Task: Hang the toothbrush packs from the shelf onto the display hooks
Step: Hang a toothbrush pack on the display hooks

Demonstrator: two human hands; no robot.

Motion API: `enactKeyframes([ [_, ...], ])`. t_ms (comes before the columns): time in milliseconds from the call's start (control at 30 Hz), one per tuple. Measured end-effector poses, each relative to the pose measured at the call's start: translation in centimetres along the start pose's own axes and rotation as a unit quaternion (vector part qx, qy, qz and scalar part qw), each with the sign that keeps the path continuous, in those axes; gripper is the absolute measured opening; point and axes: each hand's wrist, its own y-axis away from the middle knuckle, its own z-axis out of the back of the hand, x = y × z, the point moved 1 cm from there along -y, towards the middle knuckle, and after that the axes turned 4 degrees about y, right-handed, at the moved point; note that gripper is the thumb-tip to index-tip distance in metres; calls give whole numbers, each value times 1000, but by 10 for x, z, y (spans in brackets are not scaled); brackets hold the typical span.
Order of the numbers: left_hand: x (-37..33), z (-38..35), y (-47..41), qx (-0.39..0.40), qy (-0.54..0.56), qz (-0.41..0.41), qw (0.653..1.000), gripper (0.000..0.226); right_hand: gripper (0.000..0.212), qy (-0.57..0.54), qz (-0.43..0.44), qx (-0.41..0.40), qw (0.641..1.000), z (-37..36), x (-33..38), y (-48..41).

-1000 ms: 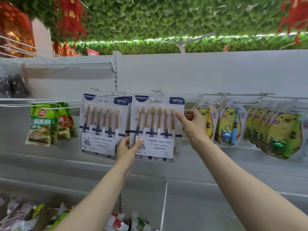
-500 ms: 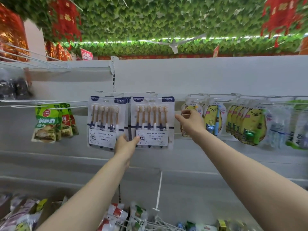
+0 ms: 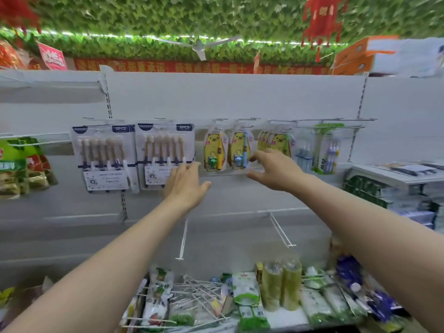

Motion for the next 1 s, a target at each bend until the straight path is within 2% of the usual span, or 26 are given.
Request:
enactKeyframes([
  [367, -145, -62, -9, 59, 25, -94, 993, 63, 57, 34, -100, 22, 994, 25, -136, 63],
  [667, -294, -154, -47, 86, 64, -146, 983, 62, 56, 45, -162, 19, 986, 47, -298, 78],
  [767, -341, -192, -57, 115, 80, -150, 979, 60, 57, 53, -170, 34, 984, 45, -353, 85],
  [1000, -436, -274, -73, 127, 142, -156, 969, 58, 57, 62, -199, 45, 977, 34, -476, 105],
])
